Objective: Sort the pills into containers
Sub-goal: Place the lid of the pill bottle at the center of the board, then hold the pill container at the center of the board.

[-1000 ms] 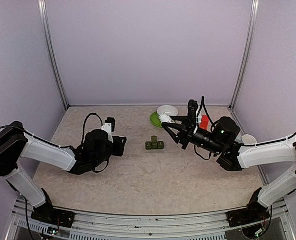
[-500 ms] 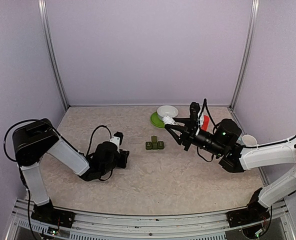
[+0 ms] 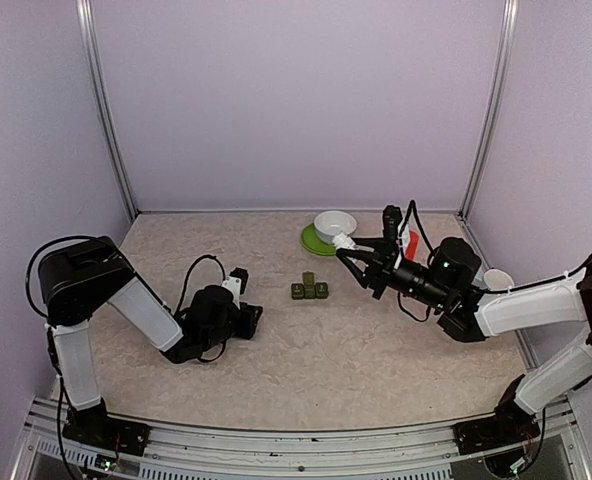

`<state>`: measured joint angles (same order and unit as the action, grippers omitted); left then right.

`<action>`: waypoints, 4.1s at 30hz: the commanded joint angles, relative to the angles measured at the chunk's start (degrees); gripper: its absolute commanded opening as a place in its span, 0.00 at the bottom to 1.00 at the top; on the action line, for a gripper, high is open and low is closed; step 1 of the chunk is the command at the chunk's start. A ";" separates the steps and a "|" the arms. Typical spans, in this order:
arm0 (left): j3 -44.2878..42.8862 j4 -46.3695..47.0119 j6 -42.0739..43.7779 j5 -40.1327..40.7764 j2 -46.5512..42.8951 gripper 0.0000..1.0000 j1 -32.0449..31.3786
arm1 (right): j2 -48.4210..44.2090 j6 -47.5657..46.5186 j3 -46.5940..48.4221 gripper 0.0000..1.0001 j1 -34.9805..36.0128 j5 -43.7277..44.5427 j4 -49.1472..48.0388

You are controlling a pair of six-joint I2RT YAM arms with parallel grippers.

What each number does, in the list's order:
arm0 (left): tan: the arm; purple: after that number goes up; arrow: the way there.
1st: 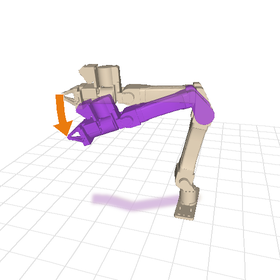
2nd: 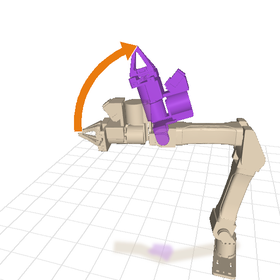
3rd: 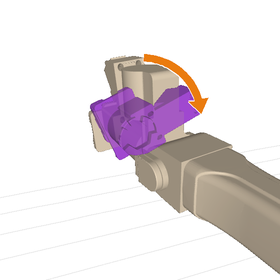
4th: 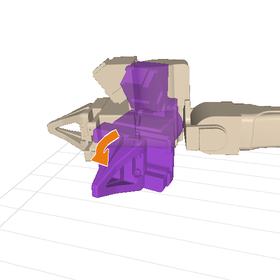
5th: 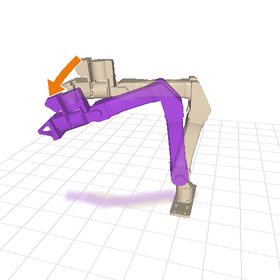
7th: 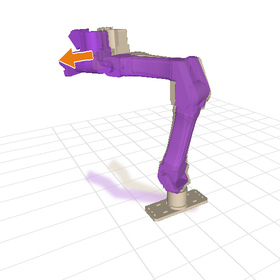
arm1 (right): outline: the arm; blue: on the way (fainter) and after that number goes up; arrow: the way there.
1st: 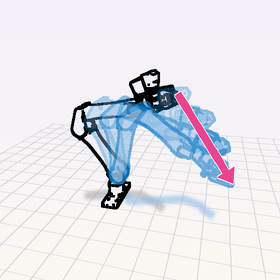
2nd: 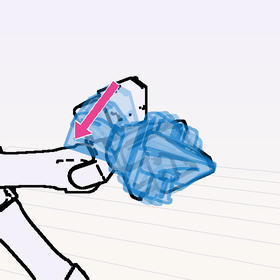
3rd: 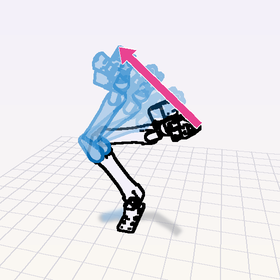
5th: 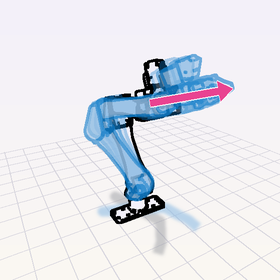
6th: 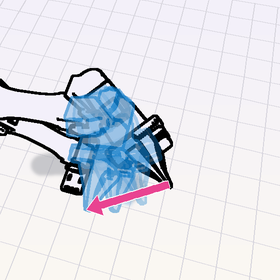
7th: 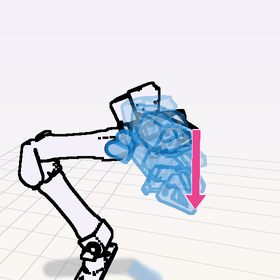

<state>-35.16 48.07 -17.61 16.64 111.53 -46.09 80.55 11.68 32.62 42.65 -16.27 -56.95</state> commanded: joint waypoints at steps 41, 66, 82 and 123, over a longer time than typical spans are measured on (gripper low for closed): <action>-25.39 -8.44 7.34 -19.21 8.60 0.99 6.28 | 24.51 -0.30 10.73 0.18 -6.09 -9.26 4.98; -33.63 -12.96 6.44 -22.74 16.96 0.99 6.88 | 29.30 0.92 14.86 0.18 -6.44 -9.86 11.03; -36.98 -16.87 5.74 -21.72 18.58 0.99 7.06 | 30.75 1.08 16.66 0.19 -6.44 -9.83 15.00; -35.28 -14.94 5.45 -21.83 17.97 0.99 7.15 | 34.57 -0.30 24.21 0.19 -6.57 -6.00 28.02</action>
<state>-70.85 31.77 -11.75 -5.56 128.97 -39.29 114.32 12.01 55.24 36.86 -23.03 -31.14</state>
